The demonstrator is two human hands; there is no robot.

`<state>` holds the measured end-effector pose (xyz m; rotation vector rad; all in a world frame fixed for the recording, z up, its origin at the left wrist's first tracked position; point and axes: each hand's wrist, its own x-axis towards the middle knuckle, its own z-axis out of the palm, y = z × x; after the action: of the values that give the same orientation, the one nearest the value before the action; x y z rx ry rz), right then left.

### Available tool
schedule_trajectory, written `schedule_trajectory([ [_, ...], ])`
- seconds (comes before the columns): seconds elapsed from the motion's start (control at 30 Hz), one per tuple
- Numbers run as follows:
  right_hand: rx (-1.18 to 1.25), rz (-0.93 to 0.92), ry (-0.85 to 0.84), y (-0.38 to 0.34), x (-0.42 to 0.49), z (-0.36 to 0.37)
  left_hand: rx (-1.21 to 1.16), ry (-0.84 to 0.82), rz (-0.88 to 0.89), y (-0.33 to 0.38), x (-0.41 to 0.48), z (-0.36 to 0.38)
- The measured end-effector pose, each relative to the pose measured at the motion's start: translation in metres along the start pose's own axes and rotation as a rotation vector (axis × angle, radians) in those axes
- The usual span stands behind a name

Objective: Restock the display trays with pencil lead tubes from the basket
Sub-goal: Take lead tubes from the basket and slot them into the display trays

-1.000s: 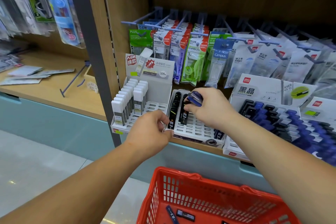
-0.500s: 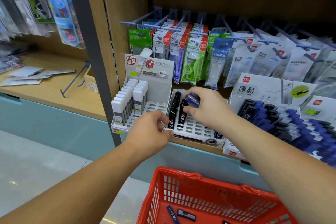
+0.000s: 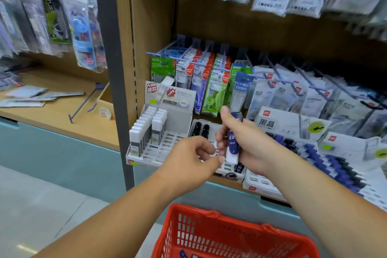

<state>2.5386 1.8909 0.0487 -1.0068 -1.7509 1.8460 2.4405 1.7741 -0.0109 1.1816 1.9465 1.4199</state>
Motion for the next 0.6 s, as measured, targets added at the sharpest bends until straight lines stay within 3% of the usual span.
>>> schedule_trajectory([
  [0.13, 0.213, 0.060, 0.062, 0.002, -0.024, -0.004, -0.214, -0.090, -0.016, 0.025, -0.008, 0.021],
  [0.43, 0.400, 0.079, 0.131, 0.034, -0.050, -0.020, -0.292, -0.200, -0.071, 0.038, -0.023, 0.040],
  [0.6, 0.208, -0.089, 0.110, 0.043, -0.042, -0.022, -0.333, -0.148, -0.119, 0.027, -0.015, 0.031],
])
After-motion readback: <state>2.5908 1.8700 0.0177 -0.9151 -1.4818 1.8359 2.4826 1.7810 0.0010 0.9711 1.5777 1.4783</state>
